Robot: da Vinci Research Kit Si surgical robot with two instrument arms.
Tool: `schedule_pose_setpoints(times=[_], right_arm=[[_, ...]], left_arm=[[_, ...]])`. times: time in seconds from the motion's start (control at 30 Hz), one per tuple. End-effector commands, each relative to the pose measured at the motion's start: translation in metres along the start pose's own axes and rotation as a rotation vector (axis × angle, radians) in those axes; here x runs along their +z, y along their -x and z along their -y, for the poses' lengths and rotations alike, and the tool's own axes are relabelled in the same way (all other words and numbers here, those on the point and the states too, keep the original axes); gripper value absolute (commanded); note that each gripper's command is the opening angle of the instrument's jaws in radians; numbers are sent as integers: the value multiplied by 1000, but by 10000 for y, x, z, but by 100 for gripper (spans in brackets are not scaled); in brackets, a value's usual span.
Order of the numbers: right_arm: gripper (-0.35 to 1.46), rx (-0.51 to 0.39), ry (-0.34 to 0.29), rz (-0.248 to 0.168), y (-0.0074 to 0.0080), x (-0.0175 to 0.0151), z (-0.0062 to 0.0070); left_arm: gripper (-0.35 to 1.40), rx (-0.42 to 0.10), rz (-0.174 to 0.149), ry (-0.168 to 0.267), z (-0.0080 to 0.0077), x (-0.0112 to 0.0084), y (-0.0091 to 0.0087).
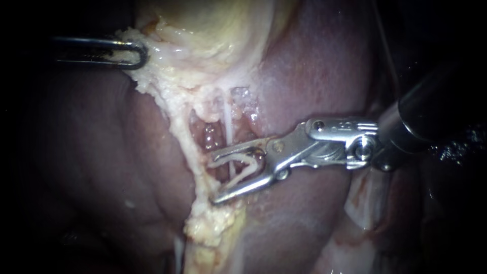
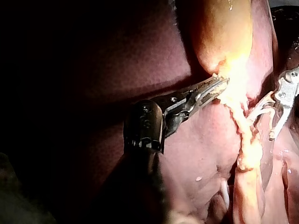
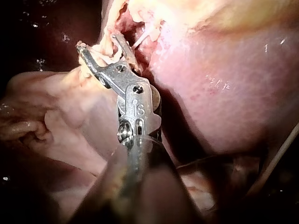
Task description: Clipping first clip left tube
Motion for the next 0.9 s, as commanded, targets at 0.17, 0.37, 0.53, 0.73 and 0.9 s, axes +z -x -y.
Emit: schedule_pose_setpoints(times=[0.17,0.37,0.53,0.73,0.9], right_arm=[[44,-6,8,-1,1,12,-7],[44,-7,10,-18,2,23,-10],[43,-8,9,-60,3,37,-5],[43,-10,-19,-85,0,57,-3],[43,-10,-37,-102,-6,71,-6]], left_arm=[[-35,0,0,0,0,0,0],[-35,0,0,-1,0,0,0],[-35,0,0,-1,0,1,0],[-35,0,-1,-2,0,2,0],[-35,0,-1,-1,0,1,0]])
